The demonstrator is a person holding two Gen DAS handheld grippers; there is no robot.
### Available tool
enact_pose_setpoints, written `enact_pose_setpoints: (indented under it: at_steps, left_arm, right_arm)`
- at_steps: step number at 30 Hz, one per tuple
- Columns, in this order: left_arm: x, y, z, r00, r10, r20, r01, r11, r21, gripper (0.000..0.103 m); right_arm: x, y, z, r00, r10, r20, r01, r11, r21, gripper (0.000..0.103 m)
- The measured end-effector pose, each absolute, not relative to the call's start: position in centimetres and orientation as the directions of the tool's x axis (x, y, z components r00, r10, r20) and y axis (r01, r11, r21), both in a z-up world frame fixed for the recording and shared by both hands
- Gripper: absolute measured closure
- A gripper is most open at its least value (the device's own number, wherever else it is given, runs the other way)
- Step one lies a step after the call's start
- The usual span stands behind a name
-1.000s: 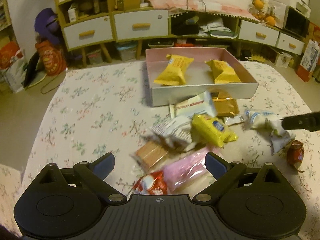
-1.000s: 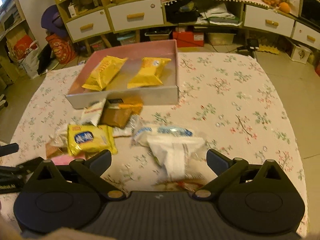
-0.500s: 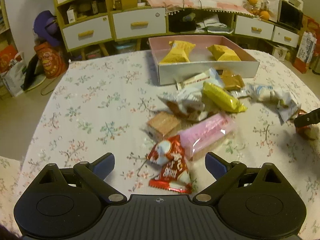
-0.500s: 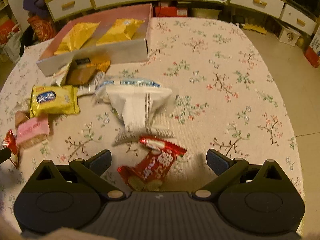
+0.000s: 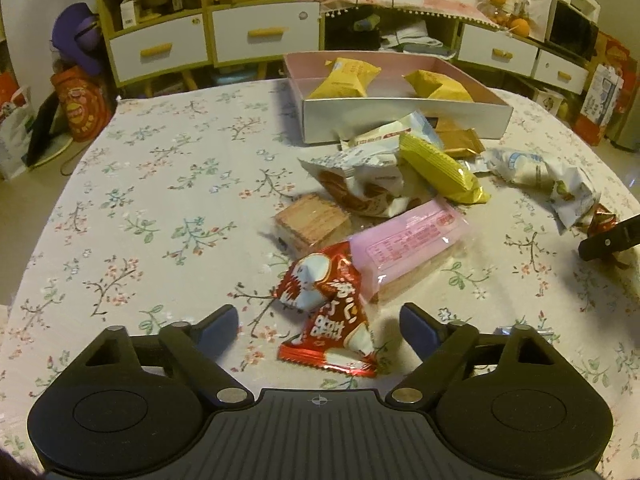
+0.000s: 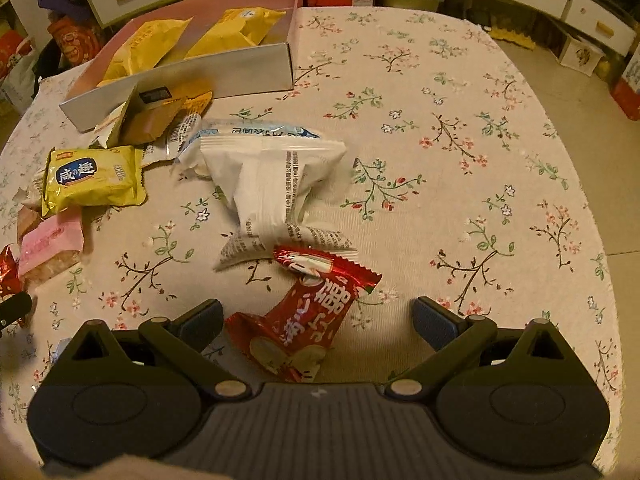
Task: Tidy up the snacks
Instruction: 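Move both tools back over the snack pile, then grasp a red candy wrapper with the right gripper while the left grasps another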
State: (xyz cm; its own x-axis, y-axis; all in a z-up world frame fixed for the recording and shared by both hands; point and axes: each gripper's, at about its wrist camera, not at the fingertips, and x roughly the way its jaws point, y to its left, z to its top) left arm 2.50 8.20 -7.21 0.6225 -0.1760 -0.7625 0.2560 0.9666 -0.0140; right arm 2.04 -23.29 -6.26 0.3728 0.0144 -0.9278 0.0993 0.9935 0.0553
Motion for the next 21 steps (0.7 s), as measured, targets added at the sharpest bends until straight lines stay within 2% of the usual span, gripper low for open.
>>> enact_pose_setpoints:
  at_steps: [1, 5, 10, 12, 17, 21]
  left_arm:
    - [2.5, 8.1, -7.2, 0.621, -0.178, -0.764, 0.257, 0.966, -0.016, 0.021]
    - [2.6, 7.7, -7.2, 0.614, -0.182, -0.768, 0.262, 0.965, -0.019, 0.040]
    - [2.7, 7.4, -7.1, 0.601, -0.190, -0.776, 0.270, 0.963, -0.027, 0.060]
    - [2.7, 7.3, -6.9, 0.594, -0.195, -0.780, 0.272, 0.962, -0.034, 0.067]
    - [2.7, 7.0, -6.7, 0.581, -0.200, -0.789, 0.273, 0.961, -0.042, 0.072]
    - [2.7, 6.8, -6.4, 0.568, -0.207, -0.796, 0.279, 0.959, -0.050, 0.073]
  right_arm:
    - [2.1, -23.3, -6.3, 0.374, 0.013, -0.927, 0.100, 0.993, 0.054, 0.003]
    - [2.2, -23.3, -6.2, 0.370, 0.010, -0.929, 0.106, 0.993, 0.053, 0.006]
    - [2.2, -23.1, -5.9, 0.372, 0.010, -0.928, 0.097, 0.994, 0.050, 0.017]
    - [2.2, -22.9, -5.7, 0.376, 0.011, -0.927, 0.086, 0.995, 0.047, 0.026]
    - [2.0, -22.2, -5.3, 0.380, 0.021, -0.925, 0.047, 0.998, 0.041, 0.048]
    - [1.8, -21.5, -5.0, 0.379, 0.031, -0.925, 0.005, 0.999, 0.035, 0.061]
